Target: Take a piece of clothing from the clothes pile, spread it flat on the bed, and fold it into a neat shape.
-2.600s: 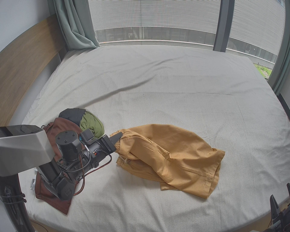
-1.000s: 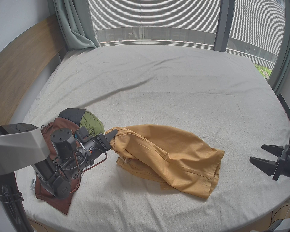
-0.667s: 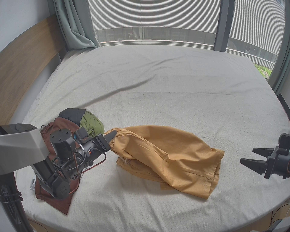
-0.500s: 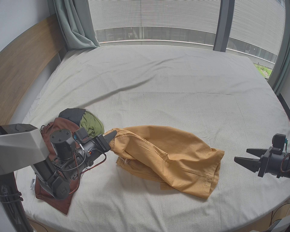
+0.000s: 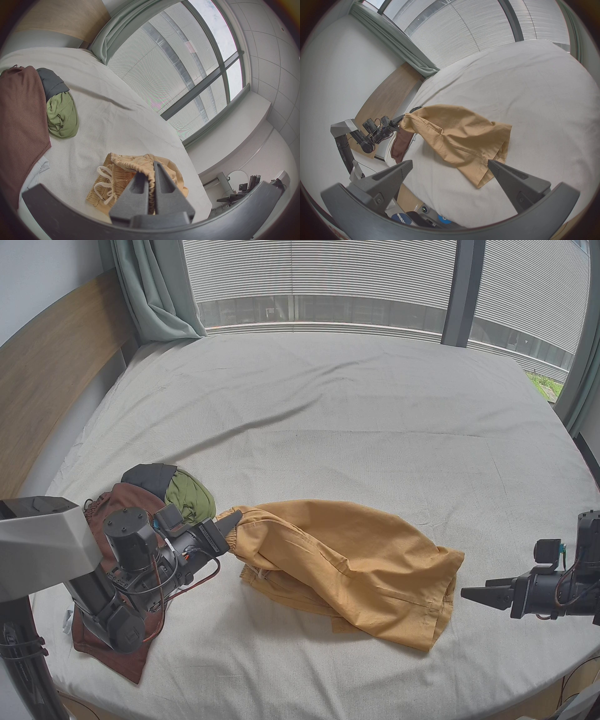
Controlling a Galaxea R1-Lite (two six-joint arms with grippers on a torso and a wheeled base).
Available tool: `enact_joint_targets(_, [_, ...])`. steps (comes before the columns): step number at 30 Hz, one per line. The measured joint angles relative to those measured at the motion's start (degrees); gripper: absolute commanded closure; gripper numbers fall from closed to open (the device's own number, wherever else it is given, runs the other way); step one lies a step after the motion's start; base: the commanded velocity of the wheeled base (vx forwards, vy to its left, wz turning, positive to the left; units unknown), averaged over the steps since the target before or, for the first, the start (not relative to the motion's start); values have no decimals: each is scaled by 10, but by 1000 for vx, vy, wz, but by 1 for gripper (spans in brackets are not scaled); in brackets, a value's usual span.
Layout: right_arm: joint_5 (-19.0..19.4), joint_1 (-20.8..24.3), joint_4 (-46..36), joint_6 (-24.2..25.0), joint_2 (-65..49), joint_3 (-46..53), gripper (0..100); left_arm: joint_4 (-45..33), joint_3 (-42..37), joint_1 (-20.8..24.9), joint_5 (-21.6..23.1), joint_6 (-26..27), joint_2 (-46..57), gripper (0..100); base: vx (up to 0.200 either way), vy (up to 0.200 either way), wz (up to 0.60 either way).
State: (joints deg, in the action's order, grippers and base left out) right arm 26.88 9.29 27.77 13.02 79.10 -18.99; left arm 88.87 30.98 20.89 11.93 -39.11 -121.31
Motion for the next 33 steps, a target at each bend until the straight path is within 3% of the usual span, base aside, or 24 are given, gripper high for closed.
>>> enact_joint_targets(11, [24, -12, 18, 4, 60, 3, 0, 0, -1, 0, 0, 0, -1, 100, 0, 0, 0])
enact_joint_targets(19, [34, -28, 133, 13, 127, 25, 0, 0, 0, 0, -1, 0, -1, 100, 0, 0, 0])
enact_joint_targets(33, [36, -37, 248, 39, 263, 44, 0, 0, 0, 0, -1, 0, -1, 100, 0, 0, 0])
